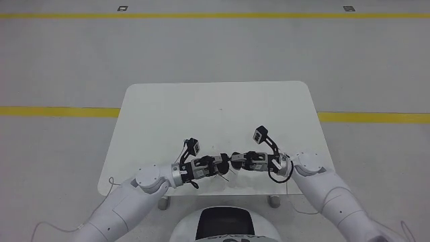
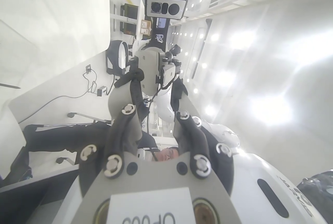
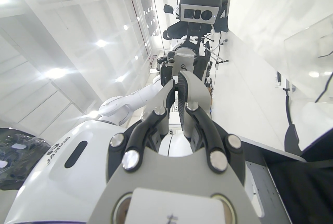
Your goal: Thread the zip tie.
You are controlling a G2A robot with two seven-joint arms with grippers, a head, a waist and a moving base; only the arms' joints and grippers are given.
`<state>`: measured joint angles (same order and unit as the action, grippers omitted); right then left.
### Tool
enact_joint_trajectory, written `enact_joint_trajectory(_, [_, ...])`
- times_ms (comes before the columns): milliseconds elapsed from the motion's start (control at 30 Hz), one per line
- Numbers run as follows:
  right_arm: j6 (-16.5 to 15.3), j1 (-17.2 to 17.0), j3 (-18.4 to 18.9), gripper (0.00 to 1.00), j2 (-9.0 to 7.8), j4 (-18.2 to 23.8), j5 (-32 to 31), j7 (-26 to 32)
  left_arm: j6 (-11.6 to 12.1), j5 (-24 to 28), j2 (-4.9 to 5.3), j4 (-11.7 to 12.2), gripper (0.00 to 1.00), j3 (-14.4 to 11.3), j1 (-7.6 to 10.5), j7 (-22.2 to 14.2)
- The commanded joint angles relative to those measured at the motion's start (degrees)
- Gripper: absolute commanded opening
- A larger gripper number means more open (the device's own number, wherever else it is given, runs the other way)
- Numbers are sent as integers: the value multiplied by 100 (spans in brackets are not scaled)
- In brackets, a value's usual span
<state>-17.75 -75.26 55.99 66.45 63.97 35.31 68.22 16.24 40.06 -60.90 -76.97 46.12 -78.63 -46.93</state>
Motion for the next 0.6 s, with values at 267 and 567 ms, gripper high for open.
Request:
enact_joint_trajectory(267, [178,93,-71,0,23,-136,-19,59,50,14,-7,44,9,0,14,-95])
enact_joint_trajectory(567, [235,141,-105,0,38,-203,-4,124,54,-76,-12,47,9,-23,20,-90])
